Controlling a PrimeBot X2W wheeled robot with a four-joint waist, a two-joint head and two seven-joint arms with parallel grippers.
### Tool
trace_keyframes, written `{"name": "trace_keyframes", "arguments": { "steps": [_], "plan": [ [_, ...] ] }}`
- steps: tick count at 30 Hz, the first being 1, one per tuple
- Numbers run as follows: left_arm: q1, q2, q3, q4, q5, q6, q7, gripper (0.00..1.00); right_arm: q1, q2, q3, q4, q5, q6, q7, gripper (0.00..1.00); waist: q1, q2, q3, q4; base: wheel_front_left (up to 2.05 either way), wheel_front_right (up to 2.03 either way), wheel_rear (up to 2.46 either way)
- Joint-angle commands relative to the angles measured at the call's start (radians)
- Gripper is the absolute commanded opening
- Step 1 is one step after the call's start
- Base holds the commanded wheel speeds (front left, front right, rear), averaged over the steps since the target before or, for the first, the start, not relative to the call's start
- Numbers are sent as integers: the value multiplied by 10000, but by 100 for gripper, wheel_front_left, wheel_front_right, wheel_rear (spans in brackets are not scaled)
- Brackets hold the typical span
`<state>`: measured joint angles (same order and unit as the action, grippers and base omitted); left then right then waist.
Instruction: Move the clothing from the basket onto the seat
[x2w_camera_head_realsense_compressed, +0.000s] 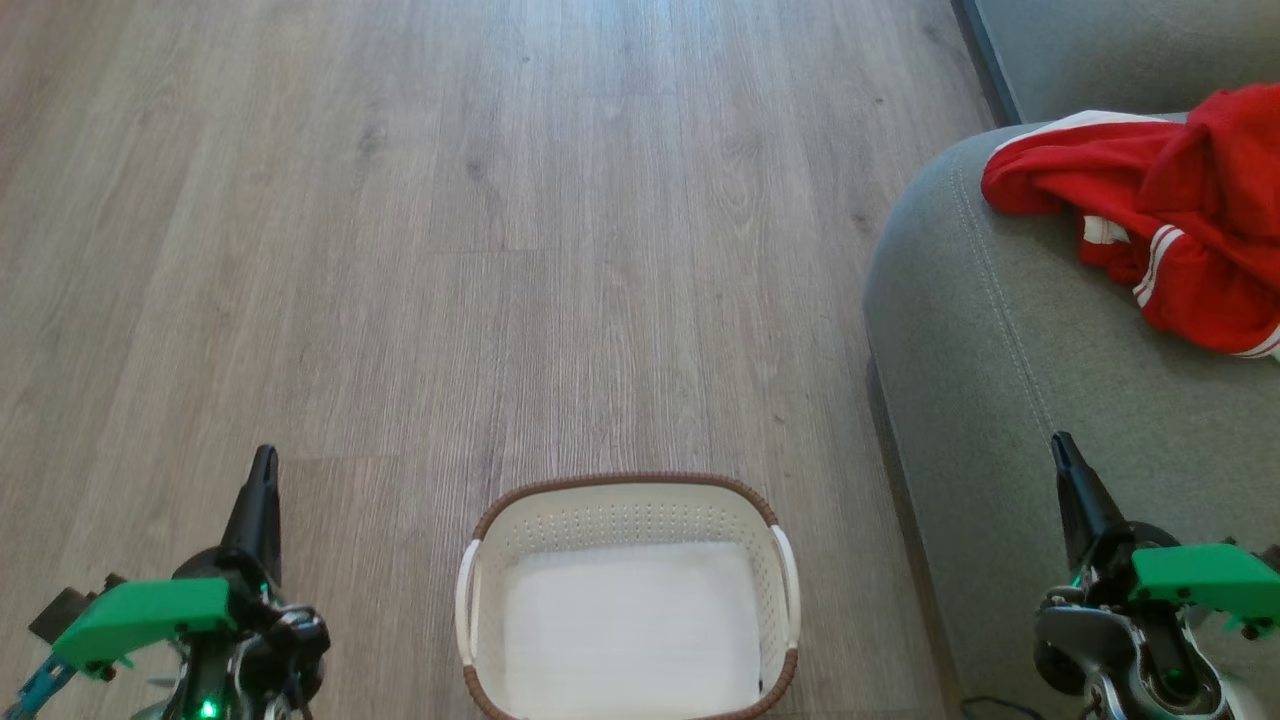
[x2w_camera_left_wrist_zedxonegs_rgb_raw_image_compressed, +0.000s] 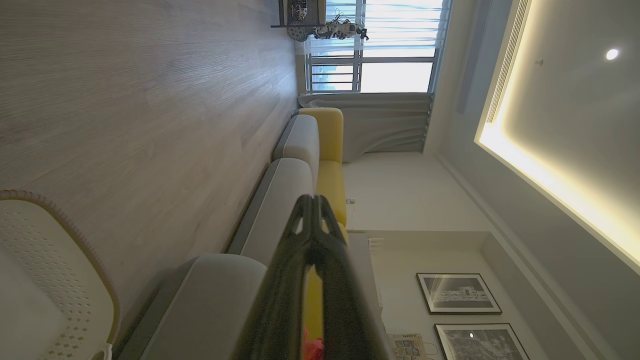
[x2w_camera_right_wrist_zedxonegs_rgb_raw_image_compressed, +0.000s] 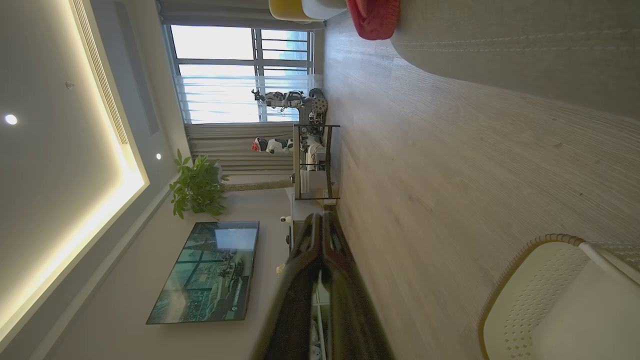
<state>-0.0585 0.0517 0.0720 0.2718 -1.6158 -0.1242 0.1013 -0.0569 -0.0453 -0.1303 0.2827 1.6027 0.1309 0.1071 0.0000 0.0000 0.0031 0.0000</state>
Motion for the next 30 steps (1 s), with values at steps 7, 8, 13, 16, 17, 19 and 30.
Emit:
{"name": "trace_keyframes", "arguments": {
  "steps": [7,8,13,16,17,19,30],
  "plan": [
    [-490,43,346,-267,12,-65,61,0,-511,-49,166,-379,60,-2,61,0,0,0,0,0,0,0,0],
    [-490,42,347,-266,13,-65,62,0,-511,-49,166,-379,60,-2,61,0,0,0,0,0,0,0,0],
    [-490,38,353,-266,18,-65,66,0,-511,-49,166,-379,60,-2,60,0,0,0,0,0,0,0,0],
    [-491,36,356,-266,21,-65,69,0,-511,-49,166,-379,60,-2,60,0,0,0,0,0,0,0,0],
    [-491,35,357,-266,22,-65,70,0,-511,-49,166,-379,60,-2,60,0,0,0,0,0,0,0,0],
    [-491,34,359,-266,24,-65,72,0,-511,-49,166,-379,60,-2,60,0,0,0,0,0,0,0,0],
    [-492,26,370,-266,32,-65,80,0,-511,-49,166,-379,60,-2,60,0,0,0,0,0,0,0,0]
  ]
}}
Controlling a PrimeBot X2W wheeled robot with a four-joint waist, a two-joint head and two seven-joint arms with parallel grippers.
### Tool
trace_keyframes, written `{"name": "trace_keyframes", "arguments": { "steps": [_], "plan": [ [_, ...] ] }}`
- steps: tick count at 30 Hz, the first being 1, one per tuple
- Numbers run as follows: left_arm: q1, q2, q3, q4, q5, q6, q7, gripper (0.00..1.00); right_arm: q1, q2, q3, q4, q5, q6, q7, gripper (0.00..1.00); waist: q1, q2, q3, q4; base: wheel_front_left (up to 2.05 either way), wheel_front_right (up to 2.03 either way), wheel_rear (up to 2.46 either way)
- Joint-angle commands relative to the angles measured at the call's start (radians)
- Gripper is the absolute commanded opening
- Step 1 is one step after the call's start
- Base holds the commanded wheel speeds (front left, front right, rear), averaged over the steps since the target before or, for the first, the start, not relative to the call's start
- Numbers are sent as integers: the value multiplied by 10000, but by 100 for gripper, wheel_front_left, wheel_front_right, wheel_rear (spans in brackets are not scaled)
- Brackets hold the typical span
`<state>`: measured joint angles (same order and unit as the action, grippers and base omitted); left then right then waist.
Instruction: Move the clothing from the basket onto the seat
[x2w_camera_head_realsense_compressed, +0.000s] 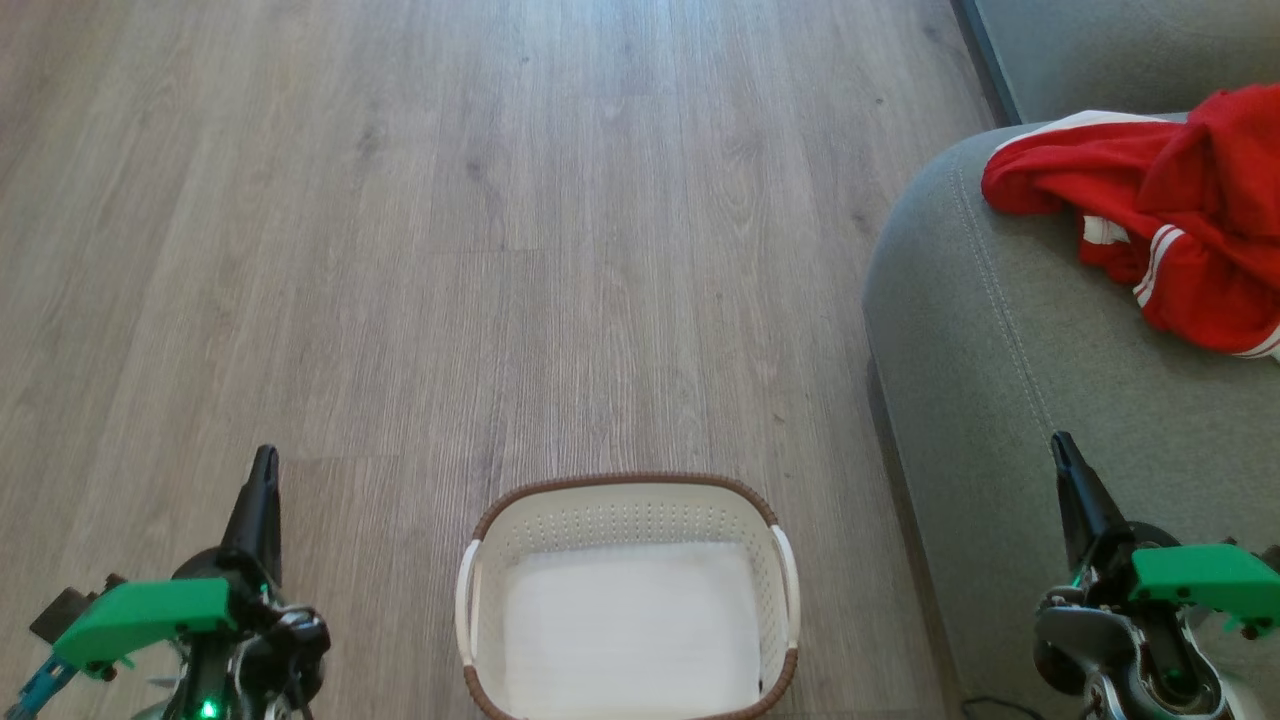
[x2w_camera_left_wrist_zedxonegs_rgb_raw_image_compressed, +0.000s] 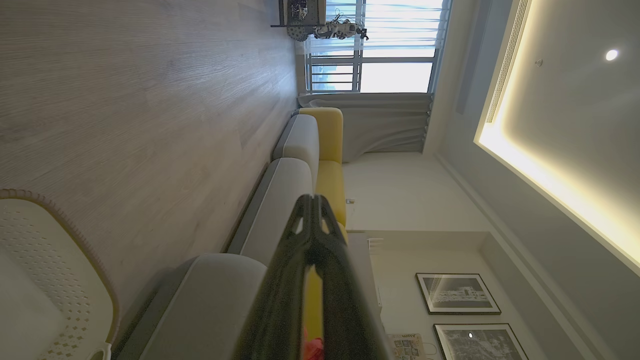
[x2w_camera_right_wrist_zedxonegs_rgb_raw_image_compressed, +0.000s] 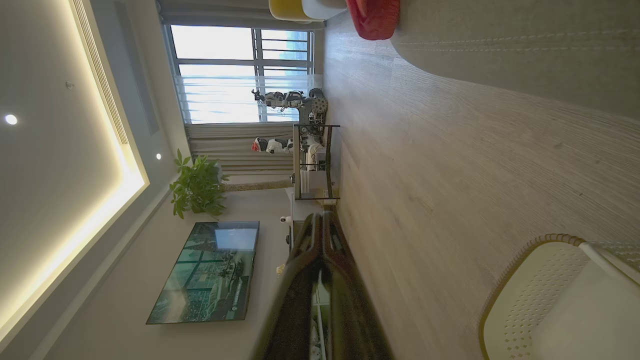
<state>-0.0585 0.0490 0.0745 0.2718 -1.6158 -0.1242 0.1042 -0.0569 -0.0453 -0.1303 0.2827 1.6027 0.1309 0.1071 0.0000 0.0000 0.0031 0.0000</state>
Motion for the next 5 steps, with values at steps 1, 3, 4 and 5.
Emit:
{"name": "trace_keyframes", "arguments": {
  "steps": [1,3,4,5],
  "plan": [
    [-492,52,346,-266,33,-65,52,0,-511,-49,166,-379,60,-2,60,0,0,0,0,0,0,0,0],
    [-492,51,348,-266,35,-65,53,0,-511,-49,166,-379,60,-2,60,0,0,0,0,0,0,0,0],
    [-492,51,348,-266,35,-65,54,0,-511,-49,166,-379,60,-2,60,0,0,0,0,0,0,0,0],
    [-492,50,349,-266,36,-65,55,0,-511,-49,166,-379,60,-2,60,0,0,0,0,0,0,0,0]
  ]
}}
